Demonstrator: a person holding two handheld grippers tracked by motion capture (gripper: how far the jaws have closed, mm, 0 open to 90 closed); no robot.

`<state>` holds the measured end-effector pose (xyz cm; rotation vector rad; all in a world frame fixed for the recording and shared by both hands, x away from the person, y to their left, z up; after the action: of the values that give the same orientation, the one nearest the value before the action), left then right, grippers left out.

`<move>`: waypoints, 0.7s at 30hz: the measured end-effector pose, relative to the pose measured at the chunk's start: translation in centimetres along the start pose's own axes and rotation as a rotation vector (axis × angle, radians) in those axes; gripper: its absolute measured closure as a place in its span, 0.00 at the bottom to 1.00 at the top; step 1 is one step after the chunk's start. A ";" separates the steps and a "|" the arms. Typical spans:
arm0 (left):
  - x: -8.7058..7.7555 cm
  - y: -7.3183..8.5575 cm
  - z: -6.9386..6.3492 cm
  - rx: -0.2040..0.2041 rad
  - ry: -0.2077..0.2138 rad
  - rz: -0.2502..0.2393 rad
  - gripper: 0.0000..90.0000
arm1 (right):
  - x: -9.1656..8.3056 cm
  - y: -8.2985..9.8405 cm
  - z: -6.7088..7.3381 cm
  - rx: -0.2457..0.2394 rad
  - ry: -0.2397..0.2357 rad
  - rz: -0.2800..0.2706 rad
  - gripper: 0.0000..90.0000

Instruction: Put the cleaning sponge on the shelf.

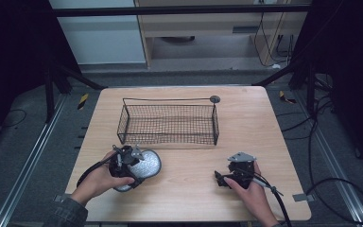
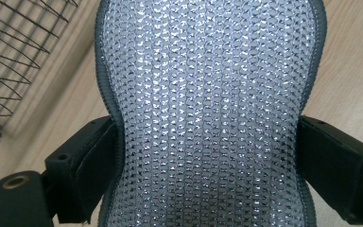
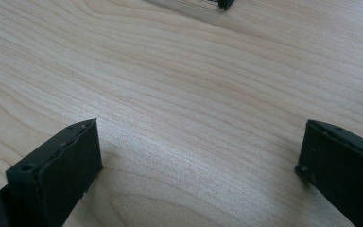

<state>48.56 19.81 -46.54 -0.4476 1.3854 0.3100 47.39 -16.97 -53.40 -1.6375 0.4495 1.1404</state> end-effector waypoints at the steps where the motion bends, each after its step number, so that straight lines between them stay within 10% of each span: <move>1: -0.3 -0.1 -0.1 0.003 0.000 -0.006 0.11 | 0.0 0.0 0.0 0.000 0.000 0.000 0.00; 21: -4.7 -0.4 1.9 0.016 -0.078 -0.033 0.11 | 0.0 0.0 0.0 -0.001 -0.004 0.001 0.00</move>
<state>49.64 20.66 -41.66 -0.4400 1.3023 0.2865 47.42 -16.94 -53.40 -1.6354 0.4470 1.1443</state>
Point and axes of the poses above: each handheld gripper's, and its own axes: x roughly forward along the jaws, y roughly out of its underside, z roughly to its left, the point moved 3 cm from there along x, roughly forward along the jaws, and after that the axes turned 14 degrees about z, right-handed, at the moved point
